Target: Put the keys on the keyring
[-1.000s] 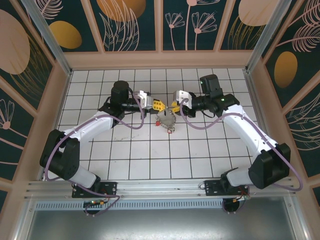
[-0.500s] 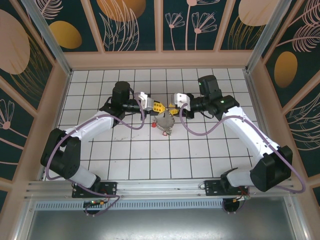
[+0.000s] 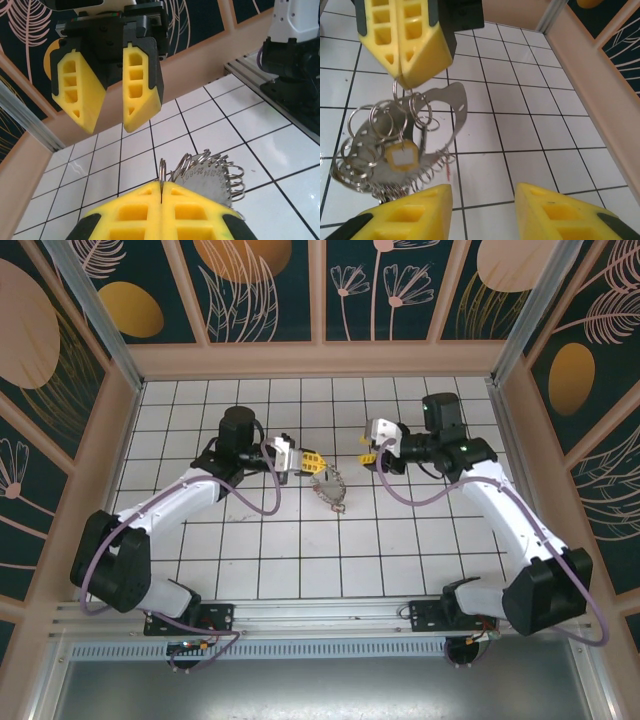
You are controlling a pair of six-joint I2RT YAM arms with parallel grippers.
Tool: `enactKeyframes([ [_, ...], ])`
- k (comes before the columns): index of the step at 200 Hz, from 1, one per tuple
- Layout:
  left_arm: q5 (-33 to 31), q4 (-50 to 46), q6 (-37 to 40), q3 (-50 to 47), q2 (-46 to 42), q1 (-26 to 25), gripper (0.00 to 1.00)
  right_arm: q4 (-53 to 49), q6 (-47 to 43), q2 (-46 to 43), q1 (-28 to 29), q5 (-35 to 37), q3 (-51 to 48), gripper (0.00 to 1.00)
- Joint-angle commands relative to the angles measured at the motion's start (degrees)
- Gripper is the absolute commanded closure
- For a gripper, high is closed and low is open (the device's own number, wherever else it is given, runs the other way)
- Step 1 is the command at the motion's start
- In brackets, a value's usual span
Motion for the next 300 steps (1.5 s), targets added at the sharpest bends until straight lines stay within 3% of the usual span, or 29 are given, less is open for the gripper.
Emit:
enactKeyframes([
  [1,2.58,-4.25,6.75,2.02,-1.52,0.28,1.00,2.89,1.16,-0.42,0.20,-5.15,-2.39,0.60],
  [23,3.41,-3.62,6.35,2.09,-1.85,0.24,1.00,1.70,-0.25,1.32,1.91,-6.64,-3.25,0.52],
  [66,4.50,-2.81,5.88,2.48,-1.90,0.28,1.00,5.52,1.07,2.60,5.91,-4.74,-7.13,0.50],
  [94,5.24,-2.76,5.71,2.67,-2.01,0.15,1.00,10.03,3.01,2.30,6.09,-4.81,-9.56,0.52],
  [118,3.55,-2.07,5.24,2.24,-1.89,0.15,1.00,8.09,2.71,2.73,7.13,-6.55,-8.75,0.63],
  [161,4.37,1.24,2.72,2.19,-1.25,0.15,1.00,18.26,8.89,-0.40,10.21,-3.35,-14.03,0.57],
  [252,5.33,0.94,2.37,2.54,-1.32,0.15,1.00,18.21,8.79,-2.41,10.09,-0.86,-16.01,0.57],
  [300,5.40,0.72,2.22,2.92,-1.18,0.15,1.00,16.94,7.04,-1.99,10.05,-2.23,-14.90,0.78],
])
